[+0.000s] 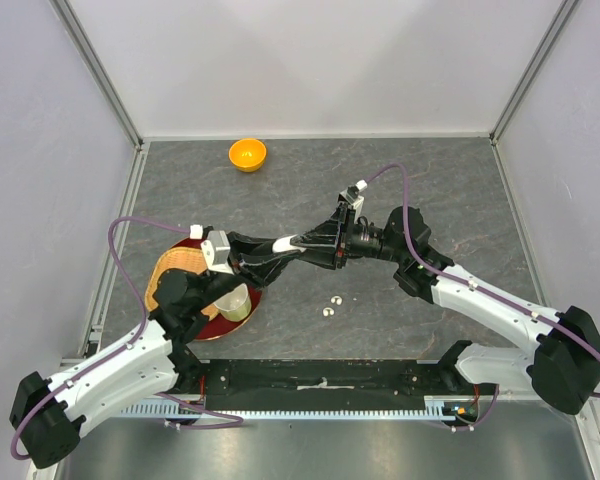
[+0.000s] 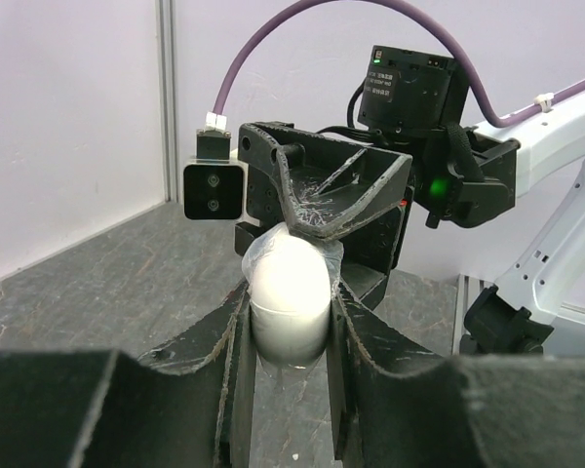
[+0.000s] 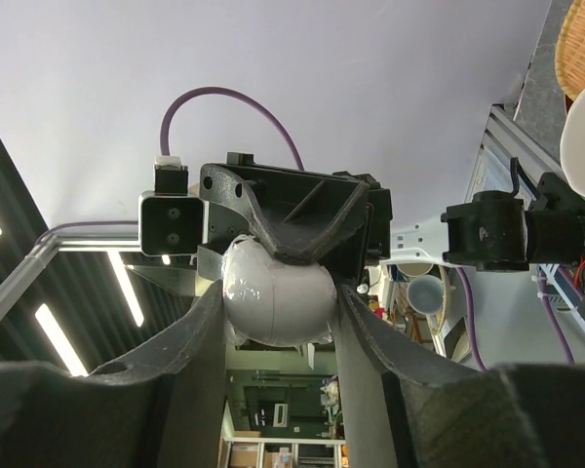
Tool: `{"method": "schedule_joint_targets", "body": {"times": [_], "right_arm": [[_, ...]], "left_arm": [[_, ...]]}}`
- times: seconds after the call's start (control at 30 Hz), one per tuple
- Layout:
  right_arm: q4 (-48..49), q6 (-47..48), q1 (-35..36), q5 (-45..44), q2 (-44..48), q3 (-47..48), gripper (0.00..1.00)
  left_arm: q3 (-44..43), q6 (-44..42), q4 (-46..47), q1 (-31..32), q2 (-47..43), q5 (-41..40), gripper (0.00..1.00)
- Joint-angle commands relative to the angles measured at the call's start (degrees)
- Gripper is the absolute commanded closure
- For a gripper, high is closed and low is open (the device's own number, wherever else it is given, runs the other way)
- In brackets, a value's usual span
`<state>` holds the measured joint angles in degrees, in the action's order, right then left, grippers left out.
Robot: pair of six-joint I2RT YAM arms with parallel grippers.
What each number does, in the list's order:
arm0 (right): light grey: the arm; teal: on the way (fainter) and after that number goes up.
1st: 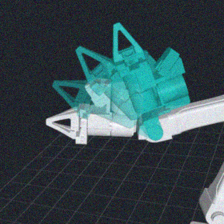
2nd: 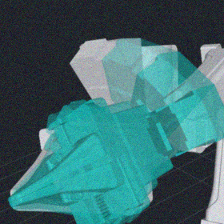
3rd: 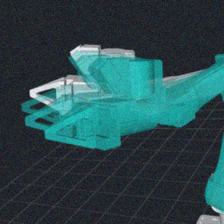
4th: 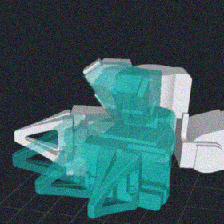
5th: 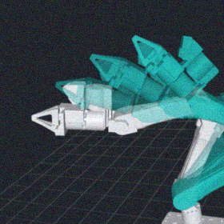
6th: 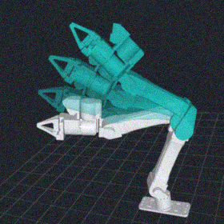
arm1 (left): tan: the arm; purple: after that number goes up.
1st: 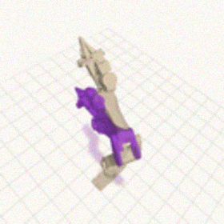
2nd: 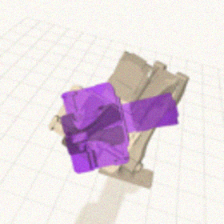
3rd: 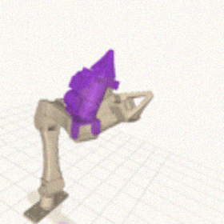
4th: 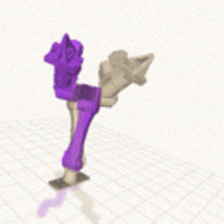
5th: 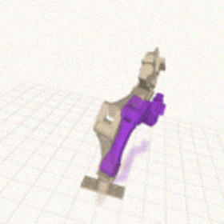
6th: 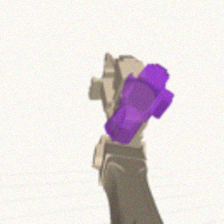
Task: Insert the wireless bluetooth earbuds into the charging case
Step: Open the charging case.
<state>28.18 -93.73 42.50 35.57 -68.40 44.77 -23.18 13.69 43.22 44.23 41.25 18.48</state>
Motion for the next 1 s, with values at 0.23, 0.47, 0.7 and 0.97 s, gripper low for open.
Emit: {"method": "schedule_joint_targets", "body": {"times": [0.23,0.47,0.7,0.97], "right_arm": [[3.6,-0.9,0.2,-1.5,0.8,-0.5,0.91],[3.9,-1.0,0.1,-1.6,0.5,-0.7,0.92],[3.5,-1.0,0.1,-1.6,0.7,-1.3,0.92],[3.8,-0.9,0.1,-1.8,0.9,-2.1,0.92]], "left_arm": [[-1.1,2.7,-1.3,0.3,0.4,-0.3,0.57],[-1.3,2.8,-1.7,0.3,0.0,-1.1,0.54],[-1.3,2.9,-0.5,0.3,-0.1,-1.5,0.58],[0.2,2.2,2.5,0.3,-0.4,-1.6,0.57]]}}
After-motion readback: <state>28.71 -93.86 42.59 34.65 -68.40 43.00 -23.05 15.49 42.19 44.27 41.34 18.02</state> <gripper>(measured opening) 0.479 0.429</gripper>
